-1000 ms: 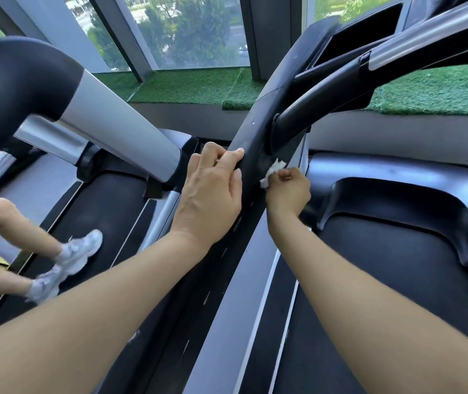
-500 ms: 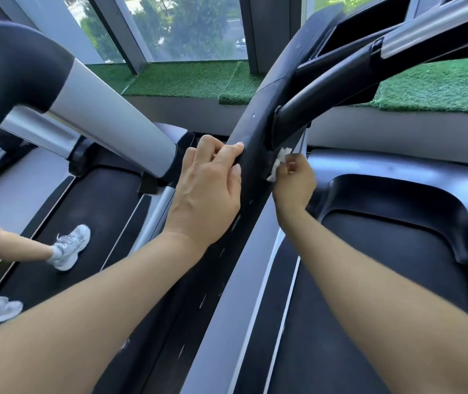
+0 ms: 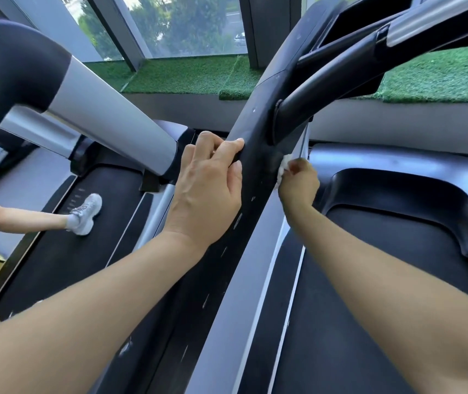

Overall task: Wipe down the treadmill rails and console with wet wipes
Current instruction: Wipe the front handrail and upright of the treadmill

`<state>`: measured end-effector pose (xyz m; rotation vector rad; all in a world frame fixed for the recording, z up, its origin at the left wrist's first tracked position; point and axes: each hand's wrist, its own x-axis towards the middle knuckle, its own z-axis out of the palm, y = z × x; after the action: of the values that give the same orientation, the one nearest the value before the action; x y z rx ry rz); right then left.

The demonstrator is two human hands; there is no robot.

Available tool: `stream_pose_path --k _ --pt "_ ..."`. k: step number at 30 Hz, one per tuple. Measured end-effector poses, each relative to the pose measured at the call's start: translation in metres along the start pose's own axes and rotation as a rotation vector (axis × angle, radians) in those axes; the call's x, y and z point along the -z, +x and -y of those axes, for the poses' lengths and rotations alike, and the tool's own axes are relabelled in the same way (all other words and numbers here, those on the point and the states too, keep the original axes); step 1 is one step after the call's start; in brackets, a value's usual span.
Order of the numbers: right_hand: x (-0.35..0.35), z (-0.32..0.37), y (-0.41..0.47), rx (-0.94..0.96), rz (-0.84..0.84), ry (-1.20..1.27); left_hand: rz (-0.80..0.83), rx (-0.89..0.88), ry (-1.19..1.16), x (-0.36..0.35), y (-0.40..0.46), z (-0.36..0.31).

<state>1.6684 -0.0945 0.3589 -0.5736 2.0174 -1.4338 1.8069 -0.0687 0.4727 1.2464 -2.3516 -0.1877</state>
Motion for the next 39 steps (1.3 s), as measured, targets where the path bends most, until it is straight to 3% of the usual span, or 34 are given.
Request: stream_pose_path --k 8,13,16,21,27,30,35,39 --pt "0.0 -0.021 -0.04 -0.065 0.088 0.025 0.018 0.016 -0.006 0.002 0.0 -0.002" --pt "-0.001 -0.003 0.012 -0.093 0.019 0.004 0.015 0.018 -0.015 0.002 0.0 -0.002" --pt "-0.003 0.0 -0.006 0.015 -0.022 0.078 0.006 0.017 -0.016 0.001 0.001 -0.001" --pt "0.005 -0.018 -0.056 0.15 0.15 0.052 0.014 0.019 -0.004 0.001 0.0 -0.001" --pt "-0.006 0.002 0.018 0.052 -0.006 0.081 0.007 0.018 0.006 0.0 -0.001 -0.001" --pt "-0.004 0.004 -0.012 0.233 -0.027 0.077 -0.001 0.012 0.008 0.0 0.001 0.0" --pt "0.011 -0.015 -0.092 0.476 0.159 0.111 0.005 0.013 0.018 0.001 0.0 -0.002" --pt "-0.001 -0.006 -0.026 0.27 0.035 0.045 0.004 0.011 0.027 0.001 0.0 -0.001"
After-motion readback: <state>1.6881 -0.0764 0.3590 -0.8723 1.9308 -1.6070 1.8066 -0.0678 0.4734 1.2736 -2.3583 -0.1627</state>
